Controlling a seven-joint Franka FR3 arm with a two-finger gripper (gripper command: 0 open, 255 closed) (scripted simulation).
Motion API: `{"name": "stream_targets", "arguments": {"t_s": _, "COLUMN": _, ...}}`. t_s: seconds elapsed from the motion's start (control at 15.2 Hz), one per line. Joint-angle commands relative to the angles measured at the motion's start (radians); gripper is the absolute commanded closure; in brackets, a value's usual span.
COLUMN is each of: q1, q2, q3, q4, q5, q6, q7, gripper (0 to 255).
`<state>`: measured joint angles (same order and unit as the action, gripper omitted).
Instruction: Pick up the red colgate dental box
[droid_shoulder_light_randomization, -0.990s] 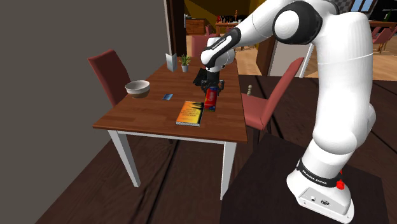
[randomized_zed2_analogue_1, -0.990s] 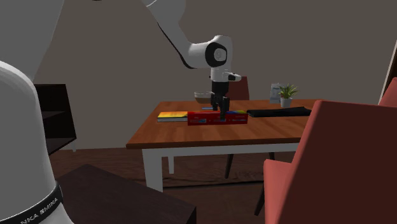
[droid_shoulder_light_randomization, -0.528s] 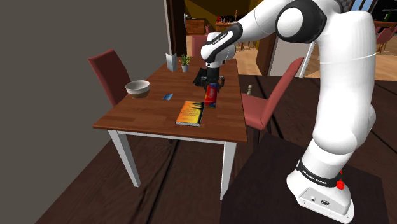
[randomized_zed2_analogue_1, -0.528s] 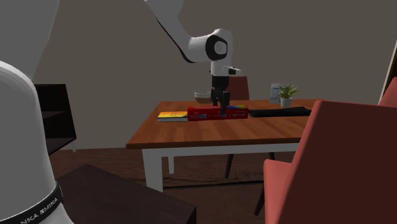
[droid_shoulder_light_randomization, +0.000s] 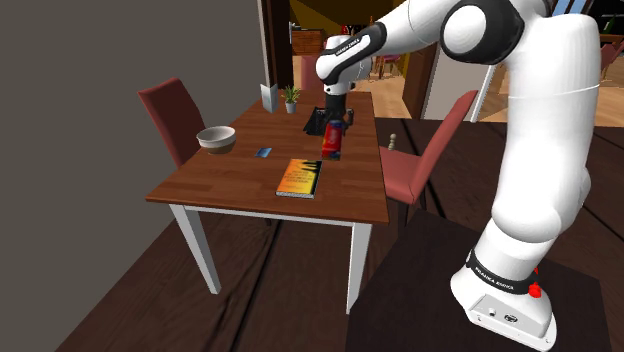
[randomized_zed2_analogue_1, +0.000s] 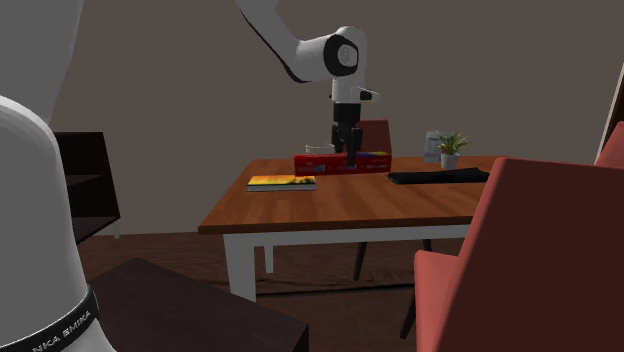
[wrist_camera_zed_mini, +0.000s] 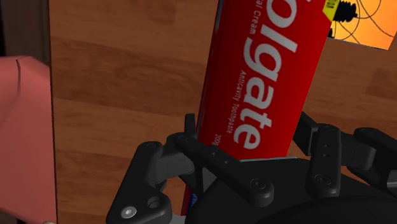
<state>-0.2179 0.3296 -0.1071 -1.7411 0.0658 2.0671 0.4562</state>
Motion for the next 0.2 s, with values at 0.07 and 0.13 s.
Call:
{"name": "stream_targets", "arguments": {"t_s": 0.07, "q1": 0.001, "q2": -0.012, "q3": -0.001, "q4": 0.015, "q5": -0.002, "q6": -0.026, "q7": 0.002, "gripper": 255}}
{"name": "stream_targets", "arguments": {"t_s": 0.13, "q1": 0.001, "q2": -0.012, "q3": -0.001, "q4": 0.015, "q5": -0.002, "q6": -0.026, "q7": 0.002, "gripper": 255}}
